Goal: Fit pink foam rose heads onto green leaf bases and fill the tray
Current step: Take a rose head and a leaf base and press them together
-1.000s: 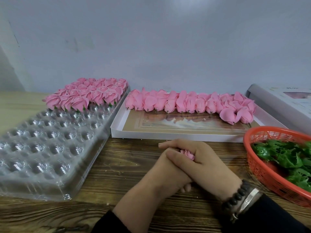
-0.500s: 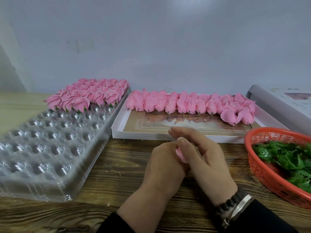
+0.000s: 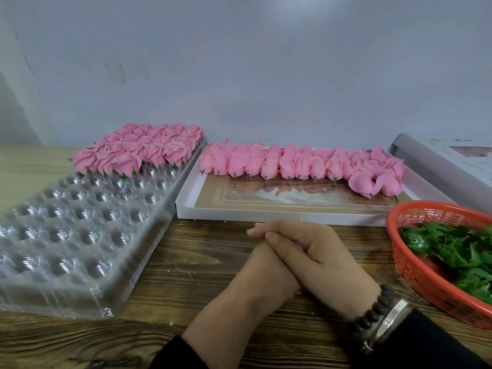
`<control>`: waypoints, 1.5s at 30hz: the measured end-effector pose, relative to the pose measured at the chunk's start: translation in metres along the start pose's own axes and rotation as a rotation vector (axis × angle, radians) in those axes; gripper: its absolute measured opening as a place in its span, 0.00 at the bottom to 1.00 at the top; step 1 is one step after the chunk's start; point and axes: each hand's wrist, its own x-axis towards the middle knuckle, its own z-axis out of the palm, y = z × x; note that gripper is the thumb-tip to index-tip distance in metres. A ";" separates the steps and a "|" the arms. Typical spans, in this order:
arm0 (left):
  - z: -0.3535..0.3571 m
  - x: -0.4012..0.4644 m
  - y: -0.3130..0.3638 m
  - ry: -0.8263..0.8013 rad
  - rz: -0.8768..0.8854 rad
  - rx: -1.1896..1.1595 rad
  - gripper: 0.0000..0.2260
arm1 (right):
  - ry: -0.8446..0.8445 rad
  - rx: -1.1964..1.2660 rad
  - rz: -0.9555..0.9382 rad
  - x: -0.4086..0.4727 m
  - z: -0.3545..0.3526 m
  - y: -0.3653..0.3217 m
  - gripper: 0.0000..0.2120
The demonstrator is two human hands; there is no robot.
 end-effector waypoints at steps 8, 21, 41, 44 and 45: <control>-0.004 0.002 -0.004 0.120 0.017 -0.320 0.05 | 0.075 0.057 -0.021 -0.002 -0.002 0.009 0.22; 0.004 0.007 -0.017 0.318 0.108 0.300 0.08 | 0.275 0.266 -0.027 -0.001 0.009 0.009 0.19; -0.011 0.008 -0.015 0.526 -0.002 -0.628 0.07 | 0.344 0.157 -0.092 0.002 0.005 0.018 0.12; -0.013 0.009 -0.016 0.601 -0.007 -0.761 0.07 | 0.360 0.150 -0.070 0.004 0.010 0.019 0.12; -0.012 0.009 -0.015 0.594 -0.018 -0.793 0.06 | 0.341 0.153 -0.070 0.004 0.014 0.018 0.13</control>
